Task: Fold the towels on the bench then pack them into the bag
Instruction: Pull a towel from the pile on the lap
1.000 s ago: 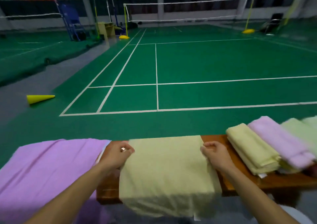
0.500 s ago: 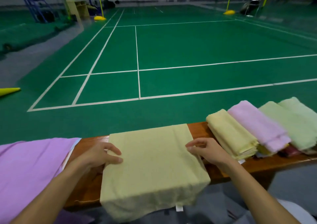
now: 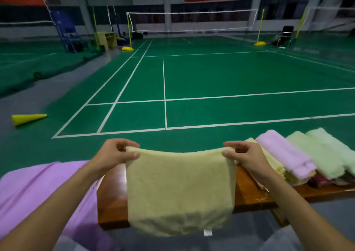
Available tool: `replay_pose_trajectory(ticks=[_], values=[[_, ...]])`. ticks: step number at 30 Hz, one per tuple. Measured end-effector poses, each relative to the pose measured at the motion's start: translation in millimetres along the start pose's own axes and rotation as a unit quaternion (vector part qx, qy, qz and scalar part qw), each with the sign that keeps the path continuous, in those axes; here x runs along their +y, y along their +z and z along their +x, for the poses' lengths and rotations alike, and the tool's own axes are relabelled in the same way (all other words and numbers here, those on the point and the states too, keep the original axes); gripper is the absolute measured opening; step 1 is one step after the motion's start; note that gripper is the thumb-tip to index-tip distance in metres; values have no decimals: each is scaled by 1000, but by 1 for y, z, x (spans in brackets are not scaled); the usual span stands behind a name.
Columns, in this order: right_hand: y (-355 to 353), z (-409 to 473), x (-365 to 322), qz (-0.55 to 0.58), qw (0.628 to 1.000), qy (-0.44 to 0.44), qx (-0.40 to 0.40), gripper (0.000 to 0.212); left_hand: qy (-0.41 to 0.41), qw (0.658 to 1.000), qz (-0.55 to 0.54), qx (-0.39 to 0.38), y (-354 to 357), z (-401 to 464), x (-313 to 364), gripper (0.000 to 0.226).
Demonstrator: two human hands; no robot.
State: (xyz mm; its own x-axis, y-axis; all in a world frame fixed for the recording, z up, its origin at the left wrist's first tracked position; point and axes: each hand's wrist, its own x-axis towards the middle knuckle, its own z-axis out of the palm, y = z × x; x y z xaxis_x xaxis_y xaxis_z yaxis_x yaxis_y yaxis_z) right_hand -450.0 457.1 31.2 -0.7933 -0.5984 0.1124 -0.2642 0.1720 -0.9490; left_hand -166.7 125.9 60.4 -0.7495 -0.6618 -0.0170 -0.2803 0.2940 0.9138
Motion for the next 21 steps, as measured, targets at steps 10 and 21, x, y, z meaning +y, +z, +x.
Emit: replay_pose_trajectory(ticks=[10, 21], values=[[-34, 34, -107, -244, 957, -154, 11, 39, 157, 968, 179, 75, -44, 16, 84, 30], [-47, 35, -147, -182, 970, -157, 44, 32, 183, 970, 18, 157, -54, 16, 122, 23]])
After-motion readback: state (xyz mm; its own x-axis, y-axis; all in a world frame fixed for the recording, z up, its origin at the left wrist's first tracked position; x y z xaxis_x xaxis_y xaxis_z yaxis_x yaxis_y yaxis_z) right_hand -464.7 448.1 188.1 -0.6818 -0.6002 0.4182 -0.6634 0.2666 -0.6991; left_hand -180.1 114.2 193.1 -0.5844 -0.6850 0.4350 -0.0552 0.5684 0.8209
